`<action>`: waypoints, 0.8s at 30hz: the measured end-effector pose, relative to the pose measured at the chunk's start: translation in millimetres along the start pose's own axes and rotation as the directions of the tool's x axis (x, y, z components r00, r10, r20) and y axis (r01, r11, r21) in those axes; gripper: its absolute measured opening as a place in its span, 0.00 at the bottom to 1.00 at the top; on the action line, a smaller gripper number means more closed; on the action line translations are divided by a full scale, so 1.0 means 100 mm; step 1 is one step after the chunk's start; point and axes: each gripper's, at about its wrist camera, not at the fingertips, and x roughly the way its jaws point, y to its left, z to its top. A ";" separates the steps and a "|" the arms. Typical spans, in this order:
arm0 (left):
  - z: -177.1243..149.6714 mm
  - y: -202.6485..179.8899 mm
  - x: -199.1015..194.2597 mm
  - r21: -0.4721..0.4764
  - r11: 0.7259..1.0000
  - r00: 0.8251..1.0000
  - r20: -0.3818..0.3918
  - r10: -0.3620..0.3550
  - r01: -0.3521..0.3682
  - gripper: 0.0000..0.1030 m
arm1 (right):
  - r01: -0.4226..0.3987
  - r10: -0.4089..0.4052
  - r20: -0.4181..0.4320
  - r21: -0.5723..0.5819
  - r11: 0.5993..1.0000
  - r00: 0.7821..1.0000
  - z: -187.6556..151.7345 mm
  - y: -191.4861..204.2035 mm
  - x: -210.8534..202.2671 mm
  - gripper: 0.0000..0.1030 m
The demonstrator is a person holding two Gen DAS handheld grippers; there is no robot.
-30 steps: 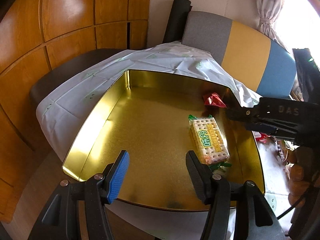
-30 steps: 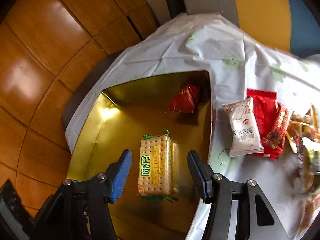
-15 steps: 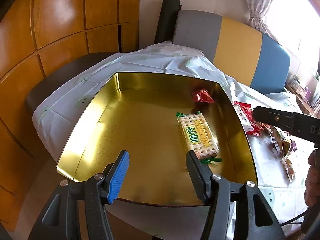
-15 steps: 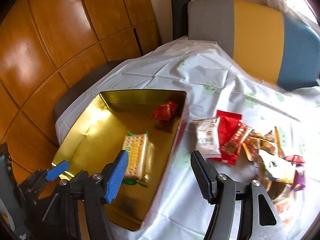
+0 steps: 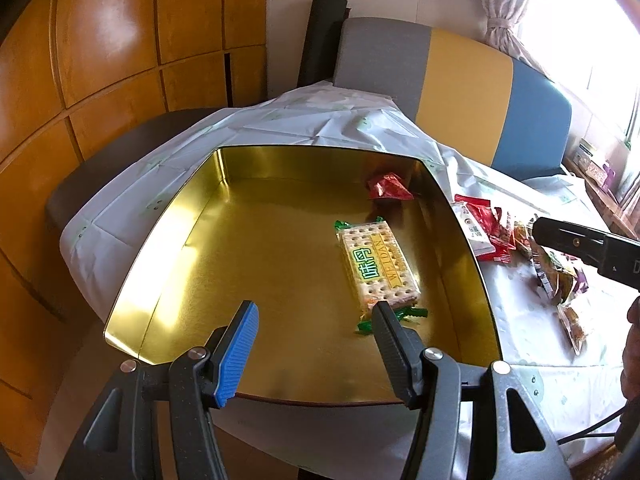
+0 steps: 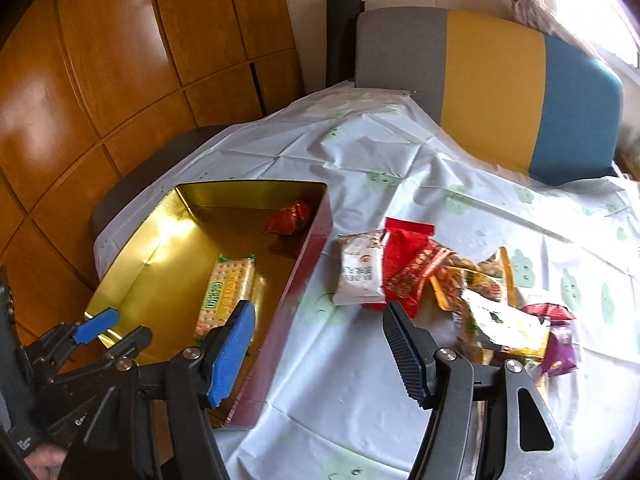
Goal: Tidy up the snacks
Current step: 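Withdraw the right tool from the tin back toward the snack pile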
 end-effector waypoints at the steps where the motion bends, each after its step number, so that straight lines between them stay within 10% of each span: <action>1: 0.00 -0.01 0.00 0.003 1.000 1.000 -0.001 -0.002 0.002 0.58 | 0.008 -0.008 0.002 0.000 1.000 1.000 -0.01 -0.03 -0.02 0.65; 24: 0.01 -0.37 -0.02 0.101 0.995 1.000 -0.019 -0.021 0.022 0.58 | 0.254 -0.254 -0.017 0.079 0.964 0.967 -0.20 -1.34 -0.46 0.70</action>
